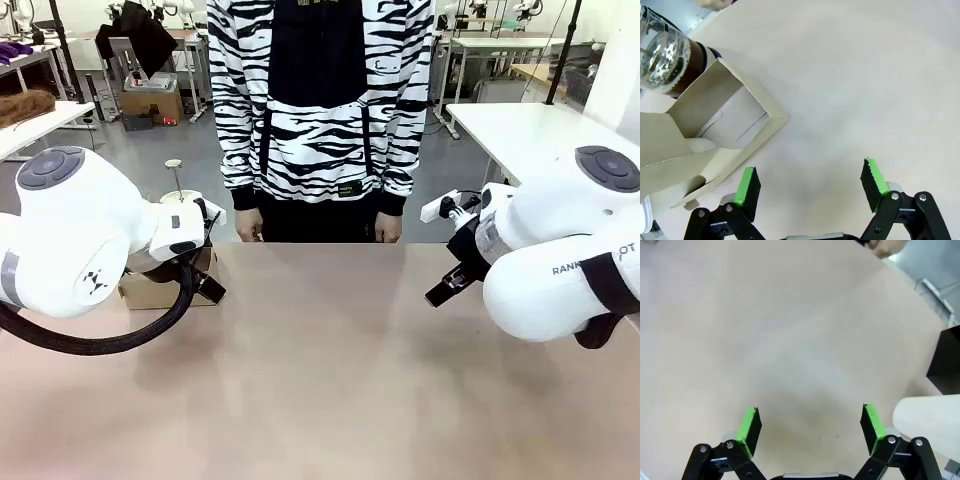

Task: Pour a drink into a cup and package it in a carrier.
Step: Pick up the 600 ml Paper Cup and place it in the middle top area of the table.

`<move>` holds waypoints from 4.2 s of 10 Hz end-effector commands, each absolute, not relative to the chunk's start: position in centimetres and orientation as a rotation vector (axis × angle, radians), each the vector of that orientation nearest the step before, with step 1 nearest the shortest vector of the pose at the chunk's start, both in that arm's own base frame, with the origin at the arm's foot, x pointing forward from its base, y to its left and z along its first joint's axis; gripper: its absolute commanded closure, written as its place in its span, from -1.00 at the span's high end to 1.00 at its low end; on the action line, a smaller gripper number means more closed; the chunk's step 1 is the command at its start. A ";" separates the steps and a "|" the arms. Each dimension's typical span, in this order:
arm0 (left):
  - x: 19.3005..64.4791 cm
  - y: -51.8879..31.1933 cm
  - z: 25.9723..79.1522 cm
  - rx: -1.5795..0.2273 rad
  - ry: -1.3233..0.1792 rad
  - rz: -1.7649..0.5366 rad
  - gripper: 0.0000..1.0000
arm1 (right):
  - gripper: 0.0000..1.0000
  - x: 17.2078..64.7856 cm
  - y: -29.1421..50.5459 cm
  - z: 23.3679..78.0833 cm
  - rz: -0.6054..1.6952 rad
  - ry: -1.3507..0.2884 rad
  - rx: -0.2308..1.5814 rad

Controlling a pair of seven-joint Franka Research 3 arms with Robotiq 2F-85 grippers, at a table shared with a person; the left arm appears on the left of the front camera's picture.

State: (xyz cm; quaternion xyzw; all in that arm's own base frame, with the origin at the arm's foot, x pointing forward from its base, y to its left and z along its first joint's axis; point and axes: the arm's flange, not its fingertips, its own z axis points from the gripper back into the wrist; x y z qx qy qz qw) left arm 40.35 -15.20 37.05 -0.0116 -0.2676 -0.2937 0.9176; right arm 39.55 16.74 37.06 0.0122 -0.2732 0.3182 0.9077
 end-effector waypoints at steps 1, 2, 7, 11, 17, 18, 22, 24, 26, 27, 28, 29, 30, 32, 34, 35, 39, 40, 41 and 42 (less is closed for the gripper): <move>40.3 -15.2 37.0 -0.024 -0.551 -0.605 1.00 | 1.00 39.5 16.7 37.1 0.657 -0.564 0.025; 40.3 -15.2 37.0 -0.024 -0.551 -0.605 1.00 | 1.00 39.5 16.7 37.1 0.657 -0.564 0.025; 40.3 -15.2 37.0 -0.024 -0.551 -0.605 1.00 | 1.00 39.5 16.7 37.1 0.657 -0.564 0.025; 40.3 -15.2 37.0 -0.024 -0.551 -0.605 1.00 | 1.00 41.8 16.5 41.2 0.665 -0.583 -0.011; 40.3 -15.2 37.0 -0.024 -0.551 -0.605 1.00 | 1.00 47.4 1.2 55.9 0.786 -0.679 0.333; 40.3 -15.2 37.0 -0.024 -0.551 -0.605 1.00 | 1.00 47.7 -2.4 55.7 0.830 -0.723 0.403; 40.3 -15.2 37.0 -0.024 -0.551 -0.605 1.00 | 1.00 46.3 -6.4 55.7 0.802 -0.835 0.432; 40.3 -15.2 37.0 -0.024 -0.551 -0.605 1.00 | 1.00 46.3 -6.4 55.7 0.802 -0.835 0.432; 40.3 -15.2 37.0 -0.024 -0.551 -0.605 1.00 | 1.00 47.0 -6.7 54.6 0.805 -0.820 0.422; 40.3 -15.2 37.0 -0.024 -0.551 -0.605 1.00 | 1.00 48.6 -8.9 53.3 0.786 -0.823 0.472; 40.3 -15.2 37.0 -0.024 -0.551 -0.605 1.00 | 1.00 49.3 -12.4 51.5 0.803 -0.871 0.531; 40.3 -15.2 37.0 -0.024 -0.551 -0.605 1.00 | 1.00 49.1 -15.7 49.4 0.848 -0.905 0.574; 40.3 -15.2 37.0 -0.024 -0.551 -0.605 1.00 | 1.00 48.6 -18.2 47.3 0.888 -0.968 0.654; 40.3 -15.2 37.0 -0.024 -0.551 -0.605 1.00 | 1.00 48.1 -20.7 42.9 0.891 -1.099 0.732; 40.3 -15.2 37.0 -0.024 -0.551 -0.605 1.00 | 1.00 48.5 -21.4 37.5 0.855 -1.241 0.764; 40.3 -15.2 37.0 -0.024 -0.551 -0.605 1.00 | 1.00 48.4 -20.7 35.2 0.829 -1.269 0.732; 40.3 -15.2 37.0 -0.024 -0.551 -0.605 1.00 | 1.00 49.0 -19.2 30.6 0.818 -1.299 0.766; 40.3 -15.2 37.0 -0.024 -0.551 -0.605 1.00 | 1.00 48.4 -19.3 30.2 0.800 -1.261 0.788; 40.3 -15.2 37.0 -0.024 -0.551 -0.605 1.00 | 1.00 48.4 -19.3 30.2 0.800 -1.261 0.788; 40.3 -15.2 37.0 -0.024 -0.551 -0.605 1.00 | 1.00 48.7 -18.9 29.5 0.802 -1.262 0.795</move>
